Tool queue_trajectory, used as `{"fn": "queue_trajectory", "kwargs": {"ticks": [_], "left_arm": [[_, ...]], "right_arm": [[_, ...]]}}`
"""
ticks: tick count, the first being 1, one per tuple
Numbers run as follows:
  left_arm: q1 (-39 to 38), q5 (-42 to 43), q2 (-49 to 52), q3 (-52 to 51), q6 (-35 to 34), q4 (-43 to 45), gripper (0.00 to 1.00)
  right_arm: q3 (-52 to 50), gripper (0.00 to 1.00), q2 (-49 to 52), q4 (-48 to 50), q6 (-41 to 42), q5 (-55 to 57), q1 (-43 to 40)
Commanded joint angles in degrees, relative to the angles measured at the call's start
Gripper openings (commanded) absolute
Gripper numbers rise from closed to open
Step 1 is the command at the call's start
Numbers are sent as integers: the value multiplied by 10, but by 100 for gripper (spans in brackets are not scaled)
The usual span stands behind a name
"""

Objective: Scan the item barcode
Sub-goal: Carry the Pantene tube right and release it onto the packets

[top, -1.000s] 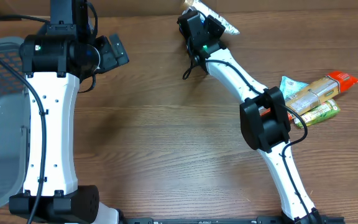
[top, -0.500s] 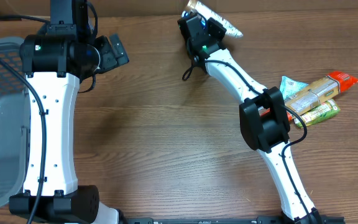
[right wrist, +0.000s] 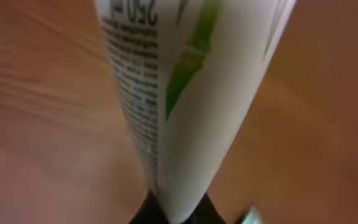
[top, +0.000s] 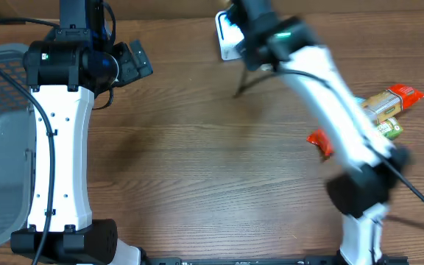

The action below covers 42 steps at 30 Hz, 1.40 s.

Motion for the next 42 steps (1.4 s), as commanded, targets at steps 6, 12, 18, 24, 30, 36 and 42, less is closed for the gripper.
{"fn": "queue_trajectory", "kwargs": {"ticks": [6,12,18,24,30,36,42], "left_arm": [[0,-3,5,4,9,1,100],[0,-3,5,4,9,1,100],[0,-3,5,4,9,1,100],[0,-3,5,4,9,1,100],[0,-3,5,4,9,1,100],[0,-3,5,4,9,1,100],[0,-3,5,4,9,1,100]], "right_arm": [[-18,4,-68,-201,306,-175,-253],[-197,4,-66,-38,337,-197,-339],[-349,4,-66,114,402,-197,-363],[-445,23,-66,182,409,-203,-368],[-445,39,-78,136,408,-206,-368],[-366,47,-148,64,391,-229,-368],[-224,93,-257,-54,329,-317,-348]]}}
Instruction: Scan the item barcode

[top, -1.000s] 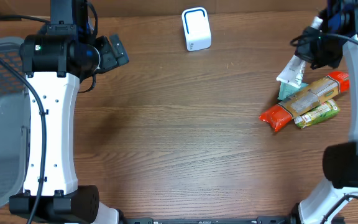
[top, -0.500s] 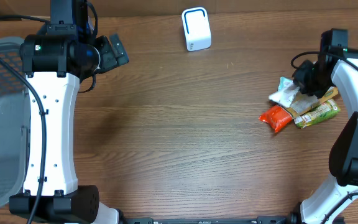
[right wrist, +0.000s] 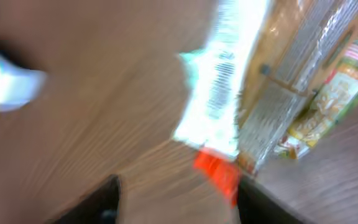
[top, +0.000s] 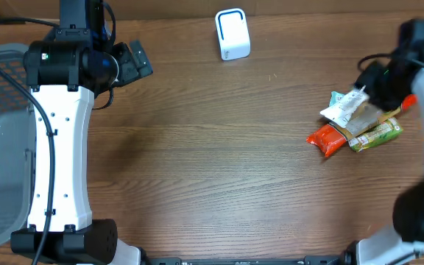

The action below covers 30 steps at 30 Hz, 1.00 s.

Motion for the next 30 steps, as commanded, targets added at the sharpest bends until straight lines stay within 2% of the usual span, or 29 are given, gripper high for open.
{"fn": "queue_trajectory", "kwargs": {"ticks": [1,4,9,13,18,21,25,30], "left_arm": [[0,-3,5,4,9,1,100],[0,-3,5,4,9,1,100],[0,-3,5,4,9,1,100],[0,-3,5,4,9,1,100],[0,-3,5,4,9,1,100],[0,-3,5,4,9,1,100],[0,-3,5,4,9,1,100],[0,-3,5,4,9,1,100]], "right_arm": [[94,100,-101,-42,-45,-76,18],[132,100,-153,-57,-44,-101,30],[135,100,-233,-56,-45,-100,32],[135,100,-264,-72,-53,-70,32],[134,100,-278,-148,-56,-6,32],[126,100,-277,-160,-96,-1,33],[59,100,-308,-79,-111,0,38],[-130,100,-415,135,-160,26,83]]}}
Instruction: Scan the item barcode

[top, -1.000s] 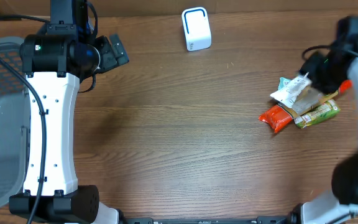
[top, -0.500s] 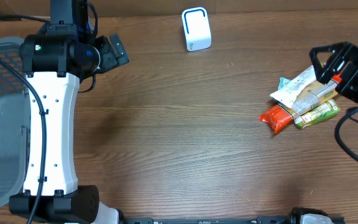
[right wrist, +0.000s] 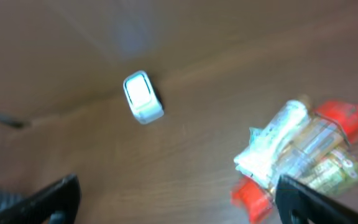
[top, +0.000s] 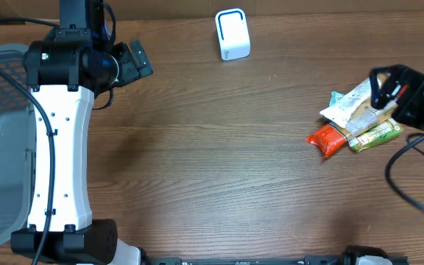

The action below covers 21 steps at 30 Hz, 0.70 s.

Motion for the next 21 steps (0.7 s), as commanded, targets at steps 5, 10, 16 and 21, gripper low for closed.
{"fn": "queue_trajectory", "kwargs": {"ticks": [5,10,16,21], "left_arm": [[0,-3,5,4,9,1,100],[0,-3,5,4,9,1,99],[0,-3,5,4,9,1,100],[0,-3,5,4,9,1,100]], "right_arm": [[-327,100,-203,252,-74,29,42],[-586,100,-360,432,-74,53,67],[-796,100,-494,592,-74,64,100],[-895,100,-559,666,-71,63,103]]}}
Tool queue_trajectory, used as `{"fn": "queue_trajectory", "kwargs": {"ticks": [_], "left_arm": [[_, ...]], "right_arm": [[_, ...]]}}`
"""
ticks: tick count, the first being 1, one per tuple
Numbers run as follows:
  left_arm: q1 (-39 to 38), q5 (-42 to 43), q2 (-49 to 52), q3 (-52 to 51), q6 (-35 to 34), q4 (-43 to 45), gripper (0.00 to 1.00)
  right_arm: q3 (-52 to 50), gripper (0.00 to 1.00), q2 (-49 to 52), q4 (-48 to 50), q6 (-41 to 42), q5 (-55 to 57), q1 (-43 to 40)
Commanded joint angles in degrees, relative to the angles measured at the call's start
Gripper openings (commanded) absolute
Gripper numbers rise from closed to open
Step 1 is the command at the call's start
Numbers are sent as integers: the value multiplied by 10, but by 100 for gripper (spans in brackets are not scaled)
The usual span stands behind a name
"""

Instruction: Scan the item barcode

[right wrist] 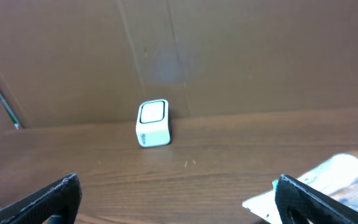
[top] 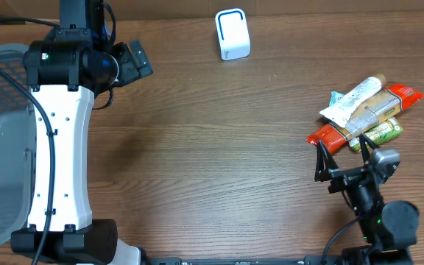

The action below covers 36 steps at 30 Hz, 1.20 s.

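Note:
The white barcode scanner [top: 232, 34] stands at the table's back middle and also shows in the right wrist view as the scanner [right wrist: 152, 123]. A white tube with green print [top: 355, 99] lies on top of a pile of snack packets at the right; its end shows as the tube [right wrist: 337, 177]. My right gripper [top: 342, 158] sits low near the front right, just in front of the pile, open and empty, pointing toward the scanner [right wrist: 179, 202]. My left gripper [top: 135, 60] hangs at the back left, far from the items; its jaws are unclear.
Under the tube lie a red packet [top: 328, 137] and a green packet [top: 383, 132]. A grey basket fills the left edge. The left arm's white body [top: 57, 147] stands along the left side. A brown cardboard wall [right wrist: 229, 56] backs the table.
My right gripper was beside the pile at the right edge; now it is drawn back to the front right, low and level, still open. The tube and packets lie where they were.
First my right gripper held the white tube up by the scanner at the back. Then it was over the pile at the right with the tube resting there. Then it was open and clear of the tube, and now it sits back at the front.

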Motion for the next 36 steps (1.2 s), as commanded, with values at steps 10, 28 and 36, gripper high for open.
{"fn": "queue_trajectory", "kwargs": {"ticks": [10,28,36], "left_arm": [[0,-1,5,4,9,1,100],[0,-1,5,4,9,1,99],[0,-2,3,4,9,1,100]], "right_arm": [[-101,100,-116,-20,0,9,3],[-101,100,-115,-17,-1,0,3],[-101,100,-115,-17,-1,0,3]]}}
